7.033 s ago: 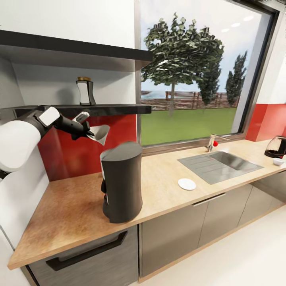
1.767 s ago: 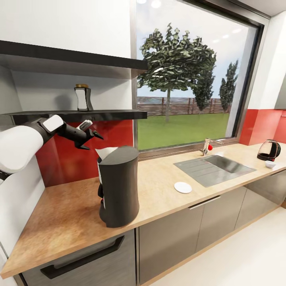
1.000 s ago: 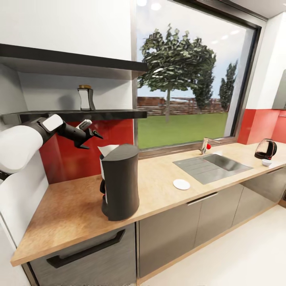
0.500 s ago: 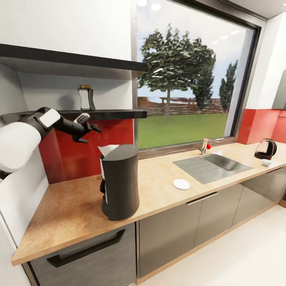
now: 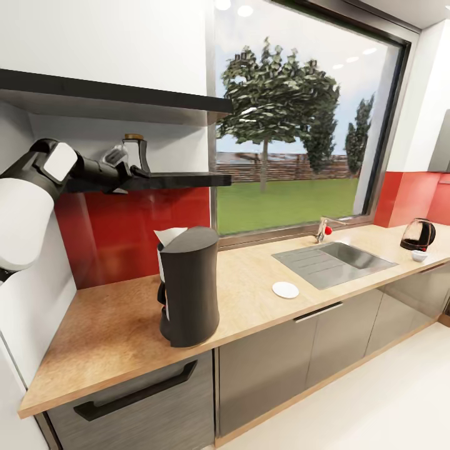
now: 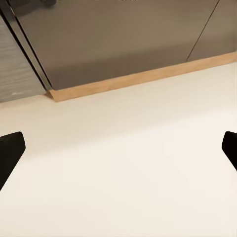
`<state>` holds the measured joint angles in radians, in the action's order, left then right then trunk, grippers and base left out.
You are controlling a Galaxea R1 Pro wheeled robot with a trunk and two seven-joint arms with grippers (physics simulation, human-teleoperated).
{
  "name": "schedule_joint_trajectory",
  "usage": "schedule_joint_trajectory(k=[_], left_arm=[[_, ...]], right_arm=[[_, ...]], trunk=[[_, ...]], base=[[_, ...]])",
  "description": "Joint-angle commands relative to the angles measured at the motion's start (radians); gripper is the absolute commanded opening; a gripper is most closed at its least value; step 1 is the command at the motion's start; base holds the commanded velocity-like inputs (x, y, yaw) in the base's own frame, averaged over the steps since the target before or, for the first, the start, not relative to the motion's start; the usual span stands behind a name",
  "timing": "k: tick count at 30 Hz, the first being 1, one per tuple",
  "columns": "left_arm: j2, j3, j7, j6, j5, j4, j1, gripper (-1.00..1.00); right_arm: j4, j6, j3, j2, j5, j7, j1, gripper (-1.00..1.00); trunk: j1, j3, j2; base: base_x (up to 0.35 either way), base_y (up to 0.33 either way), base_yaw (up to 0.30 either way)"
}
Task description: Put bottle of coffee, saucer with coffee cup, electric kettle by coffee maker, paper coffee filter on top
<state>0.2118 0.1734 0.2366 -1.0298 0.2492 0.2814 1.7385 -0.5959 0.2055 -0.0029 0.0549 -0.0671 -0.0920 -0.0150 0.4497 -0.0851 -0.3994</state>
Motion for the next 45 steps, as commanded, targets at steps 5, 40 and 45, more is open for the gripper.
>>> schedule_joint_trajectory(k=[5,40,45], left_arm=[[-0.005,0.003,0.004,-0.004,-0.005,0.007,-0.002,1.0],[-0.052,-0.012,-0.003,0.009,-0.02,0.027,-0.075,1.0],[-0.048,-0.013,-0.009,0.012,-0.025,0.13,-0.074,1.0]], right_arm=[[0.003,0.003,0.002,-0.003,-0.006,0.0,0.0,1.0],[0.01,0.003,0.005,-0.007,-0.008,0.0,0.0,1.0],[0.01,0.003,0.004,-0.007,-0.008,0.0,0.0,1.0]], trunk=[[0.0,0.0,-0.001],[0.0,0.0,-0.001],[0.0,0.0,-0.001]], base=[[0.0,0.0,0.0],[-0.06,0.0,0.0],[-0.014,0.0,0.0]])
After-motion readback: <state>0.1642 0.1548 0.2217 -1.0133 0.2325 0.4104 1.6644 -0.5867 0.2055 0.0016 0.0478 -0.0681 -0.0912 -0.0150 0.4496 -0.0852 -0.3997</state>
